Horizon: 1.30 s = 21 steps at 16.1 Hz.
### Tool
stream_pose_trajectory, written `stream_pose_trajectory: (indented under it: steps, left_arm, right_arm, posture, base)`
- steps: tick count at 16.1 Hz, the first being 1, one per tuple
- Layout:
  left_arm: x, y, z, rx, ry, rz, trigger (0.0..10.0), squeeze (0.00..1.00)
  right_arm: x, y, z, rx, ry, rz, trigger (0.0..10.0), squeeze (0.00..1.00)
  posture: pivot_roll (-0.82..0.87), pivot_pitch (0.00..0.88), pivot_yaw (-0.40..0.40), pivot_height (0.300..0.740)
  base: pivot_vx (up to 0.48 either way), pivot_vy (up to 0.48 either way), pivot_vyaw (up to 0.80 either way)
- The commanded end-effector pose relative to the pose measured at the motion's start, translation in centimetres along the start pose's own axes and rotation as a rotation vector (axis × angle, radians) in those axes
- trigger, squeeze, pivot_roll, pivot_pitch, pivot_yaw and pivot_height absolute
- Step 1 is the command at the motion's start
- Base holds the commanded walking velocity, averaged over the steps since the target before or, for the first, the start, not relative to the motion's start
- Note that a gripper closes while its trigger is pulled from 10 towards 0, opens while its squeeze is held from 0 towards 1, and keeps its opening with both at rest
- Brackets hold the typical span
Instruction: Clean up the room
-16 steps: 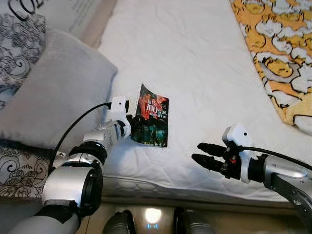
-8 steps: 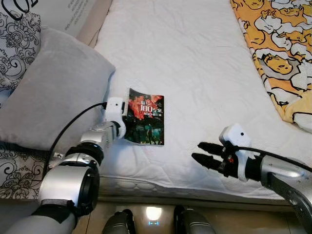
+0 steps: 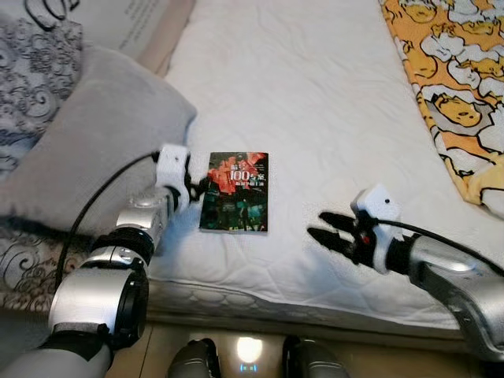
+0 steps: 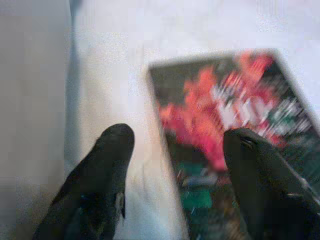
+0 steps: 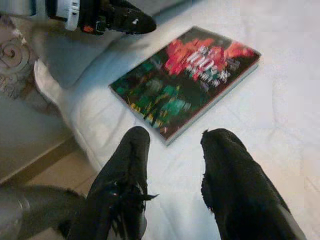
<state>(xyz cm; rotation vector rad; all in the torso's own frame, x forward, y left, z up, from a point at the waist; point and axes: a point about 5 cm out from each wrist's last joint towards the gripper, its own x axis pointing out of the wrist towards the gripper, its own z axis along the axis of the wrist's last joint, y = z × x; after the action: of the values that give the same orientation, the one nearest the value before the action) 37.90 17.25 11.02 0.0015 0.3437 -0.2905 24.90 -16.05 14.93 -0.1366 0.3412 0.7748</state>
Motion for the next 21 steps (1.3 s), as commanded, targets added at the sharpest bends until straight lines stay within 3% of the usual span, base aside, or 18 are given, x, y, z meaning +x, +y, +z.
stream_pose_trajectory:
  steps: [1, 2, 3, 4, 6, 9, 11, 14, 21]
  left_arm:
    - [-0.2, -0.2, 0.4, -0.006, -0.070, -0.017, 10.0, 0.87]
    - [-0.4, -0.8, 0.9, 0.020, -0.144, -0.031, 10.0, 0.64]
    - [-1.4, -1.8, 1.1, 0.072, -0.237, -0.013, 10.0, 0.26]
    - [-2.1, -2.4, 1.1, 0.085, -0.265, -0.011, 10.0, 0.26]
    - [-4.7, -4.2, -0.5, 0.077, -0.295, 0.029, 10.0, 0.28]
    - [-6.8, -4.5, -1.3, 0.093, -0.291, 0.078, 10.0, 0.27]
    - [-7.5, -4.4, -1.5, 0.130, -0.274, 0.108, 10.0, 0.27]
    - [-8.4, -4.2, -1.9, 0.102, -0.251, 0.151, 10.0, 0.27]
    - [-9.2, -4.1, -2.2, 0.096, -0.216, 0.188, 10.0, 0.28]
  right_arm:
    - [0.1, -0.3, -0.3, 0.013, -0.008, -0.077, 10.0, 0.00]
    - [0.7, -0.3, -0.8, 0.018, -0.017, -0.141, 10.0, 0.00]
    - [1.6, -0.3, -1.6, 0.054, -0.011, -0.239, 10.0, 0.00]
    - [2.0, -0.3, -1.9, 0.055, -0.011, -0.287, 10.0, 0.00]
    - [3.0, -0.2, -2.8, 0.051, -0.001, -0.412, 10.0, 0.00]
    - [3.2, -0.9, -3.6, 0.050, 0.007, -0.520, 10.0, 0.00]
    - [3.3, -1.4, -4.2, 0.056, 0.016, -0.559, 10.0, 0.00]
    - [4.1, -1.9, -3.9, 0.084, -0.006, -0.566, 10.0, 0.00]
    - [5.2, -0.9, -4.3, 0.141, -0.012, -0.540, 10.0, 0.00]
  posture:
    - [-0.12, 0.051, 0.018, 0.740]
    - [-0.10, 0.035, 0.014, 0.740]
    - [-0.07, 0.013, 0.011, 0.740]
    - [-0.07, 0.010, 0.011, 0.740]
    - [-0.04, 0.000, 0.004, 0.740]
    - [-0.02, 0.000, -0.010, 0.740]
    - [-0.01, 0.000, -0.022, 0.740]
    - [0.00, 0.000, -0.030, 0.740]
    - [0.01, 0.000, -0.036, 0.740]
  base:
    - [0.000, 0.000, 0.00]
    - [0.000, 0.000, 0.00]
    - [0.000, 0.000, 0.00]
    - [0.000, 0.000, 0.00]
    - [0.000, -0.381, 0.00]
    - [0.000, -0.480, 0.00]
    - [0.000, -0.480, 0.00]
    - [0.000, -0.480, 0.00]
    - [0.000, -0.480, 0.00]
